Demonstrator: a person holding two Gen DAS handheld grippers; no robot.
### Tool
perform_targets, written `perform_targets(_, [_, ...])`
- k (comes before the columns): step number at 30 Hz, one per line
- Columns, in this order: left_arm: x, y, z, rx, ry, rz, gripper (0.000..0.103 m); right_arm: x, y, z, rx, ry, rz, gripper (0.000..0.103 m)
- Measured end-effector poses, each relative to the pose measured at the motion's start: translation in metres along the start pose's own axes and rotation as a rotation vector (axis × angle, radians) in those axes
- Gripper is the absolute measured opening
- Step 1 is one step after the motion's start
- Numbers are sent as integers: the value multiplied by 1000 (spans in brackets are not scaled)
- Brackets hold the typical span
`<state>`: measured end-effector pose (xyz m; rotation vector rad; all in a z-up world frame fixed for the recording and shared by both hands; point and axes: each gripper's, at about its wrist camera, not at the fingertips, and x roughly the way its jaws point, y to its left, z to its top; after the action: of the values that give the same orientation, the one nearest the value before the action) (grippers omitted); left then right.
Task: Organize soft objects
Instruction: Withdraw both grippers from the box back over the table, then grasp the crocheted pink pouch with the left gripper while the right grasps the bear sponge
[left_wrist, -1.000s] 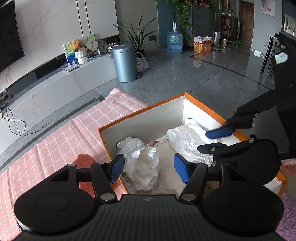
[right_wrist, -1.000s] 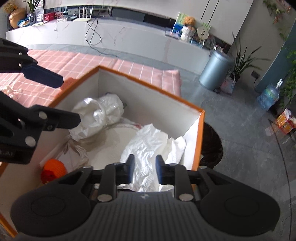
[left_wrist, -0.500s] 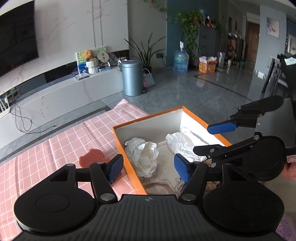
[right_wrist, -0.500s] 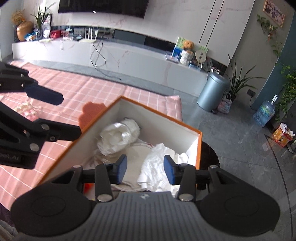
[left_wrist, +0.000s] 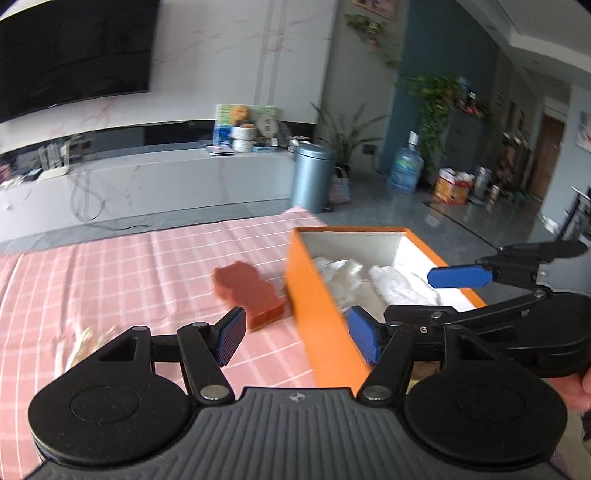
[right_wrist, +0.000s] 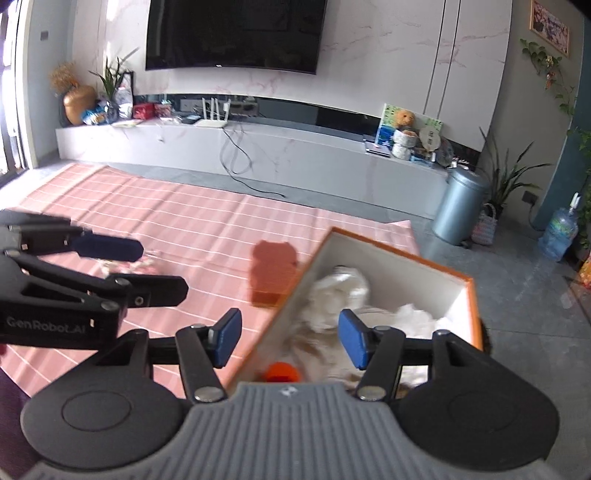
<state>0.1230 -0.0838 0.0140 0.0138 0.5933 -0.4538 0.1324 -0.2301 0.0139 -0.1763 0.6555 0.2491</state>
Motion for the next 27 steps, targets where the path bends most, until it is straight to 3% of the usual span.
perform_targets(11, [-30,57,-48,-165,-10,120,75,18,58,-26,85,-16,90,62])
perform_targets(17, [-38,87,-78,-236,15,186,75,42,85,-44,101,19,122,62])
perform_targets(27, [-22,124,-89,-325,67,226,78,81,110,-35,-7,52,111,65])
